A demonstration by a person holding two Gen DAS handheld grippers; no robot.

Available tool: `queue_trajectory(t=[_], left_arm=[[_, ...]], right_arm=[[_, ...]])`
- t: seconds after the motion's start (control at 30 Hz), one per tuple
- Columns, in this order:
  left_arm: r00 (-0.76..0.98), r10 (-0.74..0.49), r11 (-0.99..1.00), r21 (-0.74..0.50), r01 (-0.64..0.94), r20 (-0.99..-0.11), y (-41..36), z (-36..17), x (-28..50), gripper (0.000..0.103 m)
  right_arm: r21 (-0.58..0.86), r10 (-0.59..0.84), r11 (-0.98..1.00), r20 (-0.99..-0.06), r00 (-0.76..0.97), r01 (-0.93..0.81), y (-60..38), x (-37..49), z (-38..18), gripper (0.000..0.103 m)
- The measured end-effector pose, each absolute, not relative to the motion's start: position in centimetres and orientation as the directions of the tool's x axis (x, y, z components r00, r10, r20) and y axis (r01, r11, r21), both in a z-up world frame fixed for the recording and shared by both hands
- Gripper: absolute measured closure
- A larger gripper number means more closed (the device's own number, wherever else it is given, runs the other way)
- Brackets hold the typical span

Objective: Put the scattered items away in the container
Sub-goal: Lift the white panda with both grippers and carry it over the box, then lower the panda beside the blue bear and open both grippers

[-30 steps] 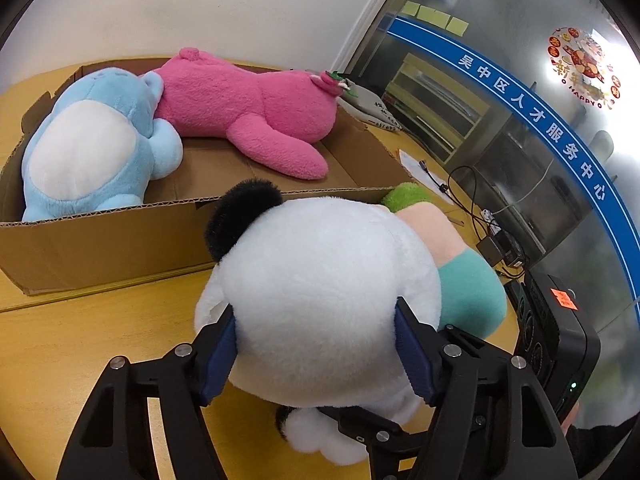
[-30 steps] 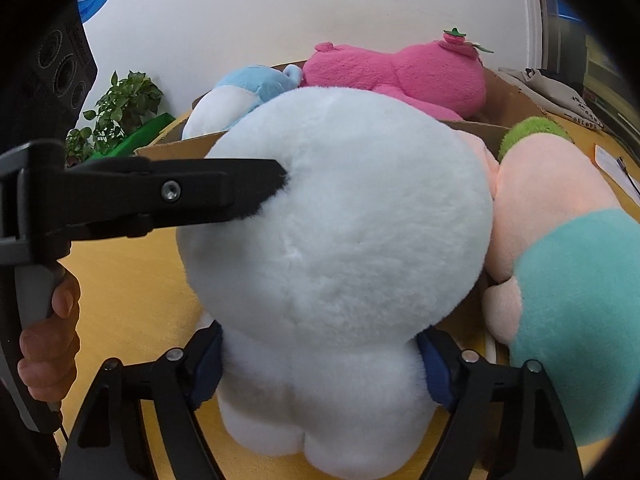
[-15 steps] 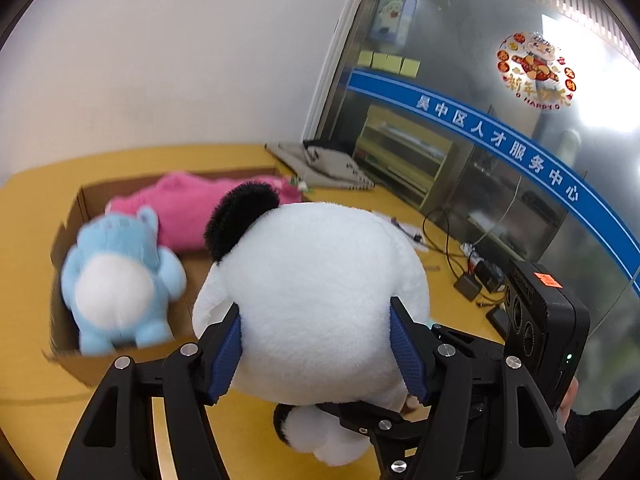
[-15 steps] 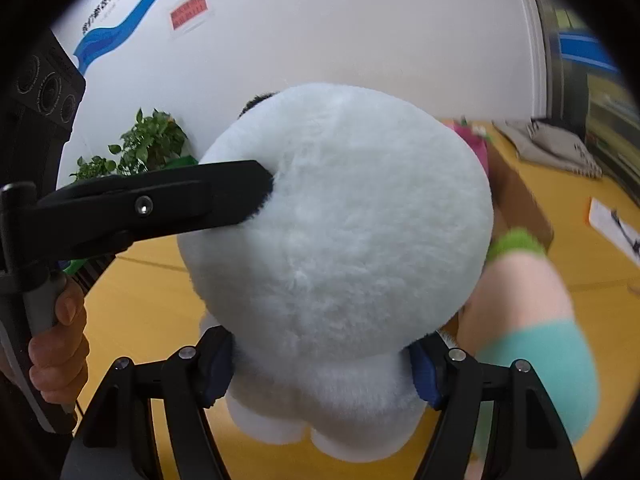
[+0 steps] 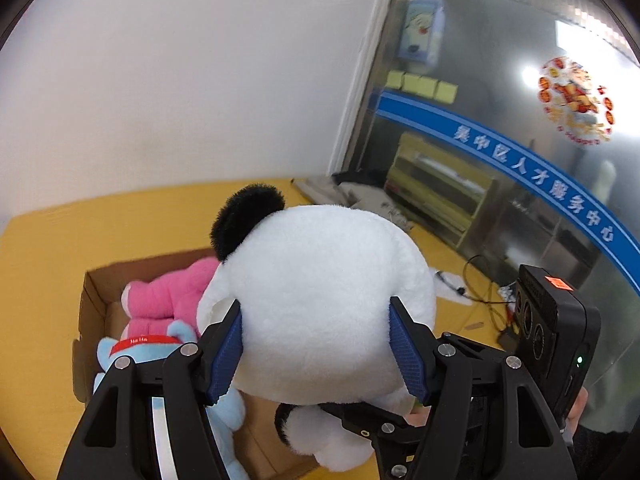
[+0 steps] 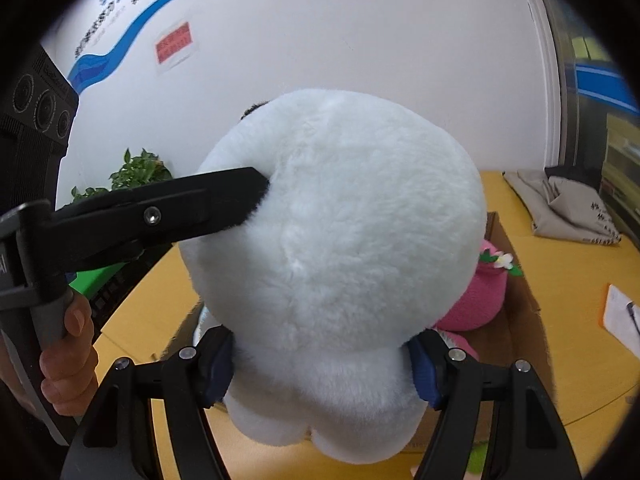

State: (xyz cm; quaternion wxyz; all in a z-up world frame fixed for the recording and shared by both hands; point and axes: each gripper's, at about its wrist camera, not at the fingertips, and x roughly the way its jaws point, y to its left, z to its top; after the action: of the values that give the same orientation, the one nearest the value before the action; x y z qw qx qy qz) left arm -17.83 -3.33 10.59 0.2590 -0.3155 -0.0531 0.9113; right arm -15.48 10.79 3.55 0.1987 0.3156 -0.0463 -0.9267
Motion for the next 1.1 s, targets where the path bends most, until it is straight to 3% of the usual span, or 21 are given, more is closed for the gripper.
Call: queue_trajectory(t=[0.13,0.27,0.63,1.1], left_arm=[[-0.594,0.483,-0.875,-0.327,-0.358,-0.643,-4.3,5.0,-21.0,0.032],[-0.565,0.485,-0.873,-0.33,-0.36,-0.668,-4.5,1.7,-20.6,0.031],[-0.537,0.455,-0.886,-0.302,-0.352,-0.71,-4.0,-0.1,-19.9,0.029],[-0.516,0.398,-0.914,-0.283,-0.289,-0.758,-4.1,-1.8,-19.0,0.019]], right_arm=[[0.221,-0.365,-0.93,-0.653,-0.664,0.295,9.5,-18.2,-1.2,0.032],[0.171,-0.319,-0.943,-0.712,-0.625,0.286,8.1,-18.1,-4.8,0.032],[0.178,-0.3,-0.95,-0.755,-0.583,0.258,8.6,-16.8,-7.3,0.037],[0.17,-0.31,-0.94,-0.782,-0.54,0.295,8.7,-15.8,-8.3,0.041]])
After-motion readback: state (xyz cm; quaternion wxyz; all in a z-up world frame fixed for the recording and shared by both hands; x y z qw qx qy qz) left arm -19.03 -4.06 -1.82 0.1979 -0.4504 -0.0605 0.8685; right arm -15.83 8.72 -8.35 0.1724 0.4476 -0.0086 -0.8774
